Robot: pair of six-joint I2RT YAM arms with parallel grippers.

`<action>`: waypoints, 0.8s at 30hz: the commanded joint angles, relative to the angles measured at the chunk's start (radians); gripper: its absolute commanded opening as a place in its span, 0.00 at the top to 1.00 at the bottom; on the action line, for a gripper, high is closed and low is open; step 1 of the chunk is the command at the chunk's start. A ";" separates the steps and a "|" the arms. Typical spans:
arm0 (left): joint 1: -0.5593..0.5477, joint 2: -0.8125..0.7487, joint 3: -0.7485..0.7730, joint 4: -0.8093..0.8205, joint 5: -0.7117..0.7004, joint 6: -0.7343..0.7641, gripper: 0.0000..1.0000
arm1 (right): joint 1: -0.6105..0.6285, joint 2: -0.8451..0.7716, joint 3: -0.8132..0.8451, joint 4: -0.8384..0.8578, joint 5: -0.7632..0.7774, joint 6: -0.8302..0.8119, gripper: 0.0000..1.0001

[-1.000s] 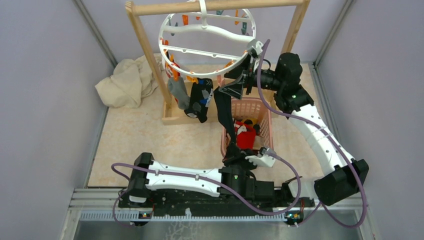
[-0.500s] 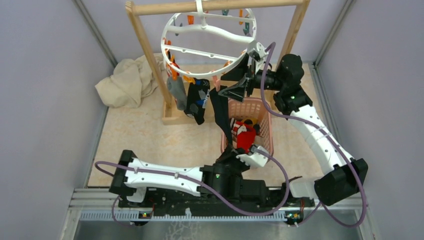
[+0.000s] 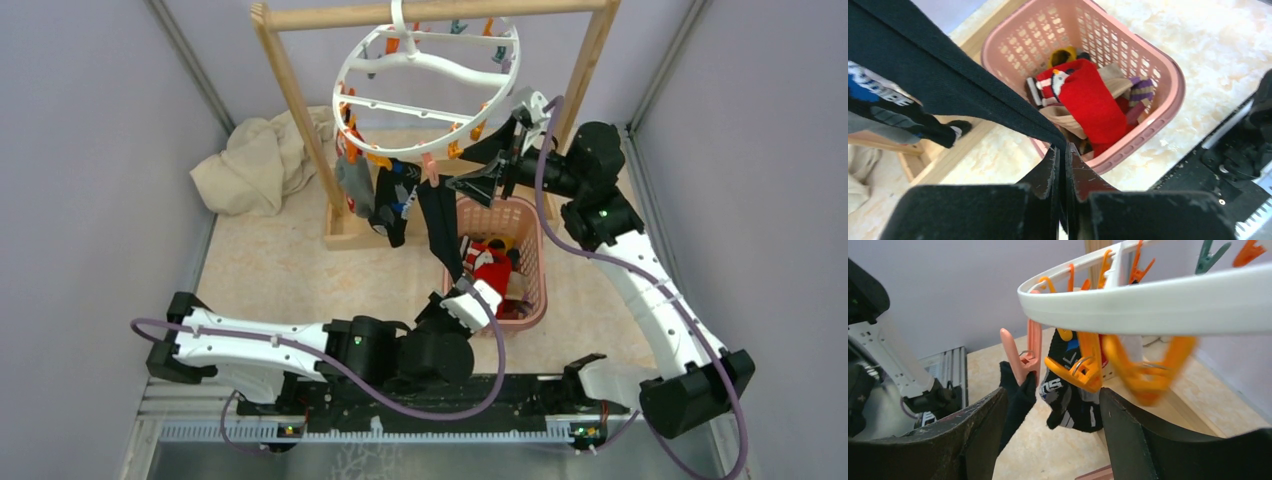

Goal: Remove the socks clipped to the hanger
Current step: Remove the sock from the hanger.

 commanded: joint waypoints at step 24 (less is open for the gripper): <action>0.368 -0.261 -0.419 0.483 0.979 -0.142 0.93 | 0.004 -0.210 0.004 0.010 -0.012 0.146 0.36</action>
